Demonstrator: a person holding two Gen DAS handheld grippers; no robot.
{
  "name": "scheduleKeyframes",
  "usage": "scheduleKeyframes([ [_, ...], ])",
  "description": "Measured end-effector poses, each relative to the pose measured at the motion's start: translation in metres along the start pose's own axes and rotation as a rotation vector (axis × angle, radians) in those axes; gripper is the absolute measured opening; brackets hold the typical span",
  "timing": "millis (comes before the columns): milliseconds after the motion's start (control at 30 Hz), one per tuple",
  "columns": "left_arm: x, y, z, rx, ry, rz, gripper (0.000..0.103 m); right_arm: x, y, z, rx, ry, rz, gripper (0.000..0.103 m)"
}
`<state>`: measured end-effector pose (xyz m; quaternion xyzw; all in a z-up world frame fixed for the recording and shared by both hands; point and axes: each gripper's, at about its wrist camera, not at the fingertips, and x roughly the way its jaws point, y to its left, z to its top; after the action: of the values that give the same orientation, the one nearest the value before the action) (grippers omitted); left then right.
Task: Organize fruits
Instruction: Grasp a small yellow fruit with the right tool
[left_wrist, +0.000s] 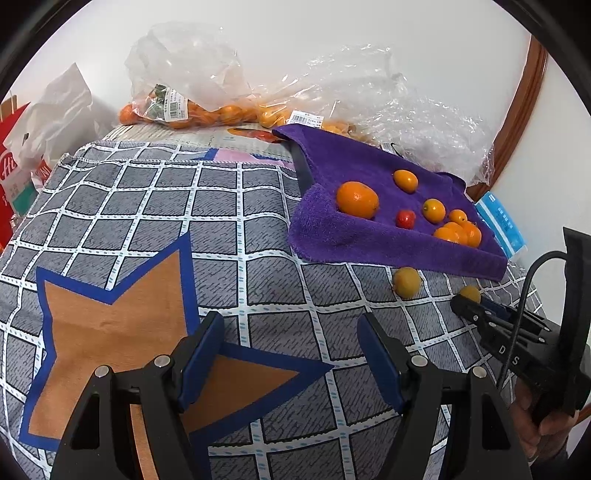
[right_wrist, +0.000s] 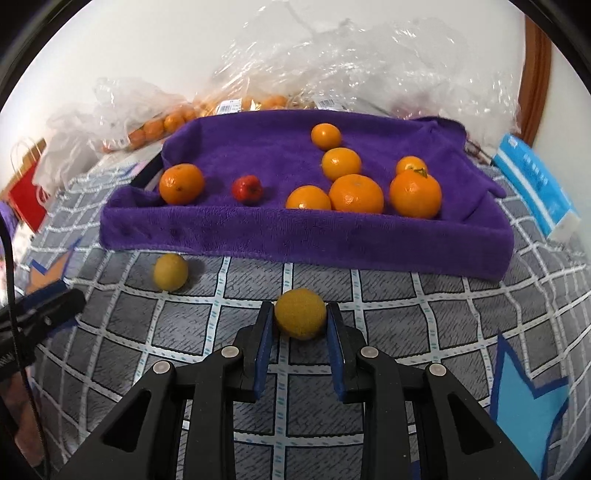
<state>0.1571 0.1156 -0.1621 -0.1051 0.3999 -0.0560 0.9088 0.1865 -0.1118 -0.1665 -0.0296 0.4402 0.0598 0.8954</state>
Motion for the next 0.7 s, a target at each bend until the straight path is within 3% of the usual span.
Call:
scheduleKeyframes([
  [333, -0.001, 0.005, 0.001, -0.034, -0.009, -0.03, 0.071, -0.001, 0.001, -0.001, 0.004, -0.006, 0.003, 0.028],
  [700, 0.0, 0.008, 0.003, -0.038, -0.007, -0.047, 0.071, -0.019, -0.015, -0.006, 0.042, -0.084, 0.058, 0.027],
])
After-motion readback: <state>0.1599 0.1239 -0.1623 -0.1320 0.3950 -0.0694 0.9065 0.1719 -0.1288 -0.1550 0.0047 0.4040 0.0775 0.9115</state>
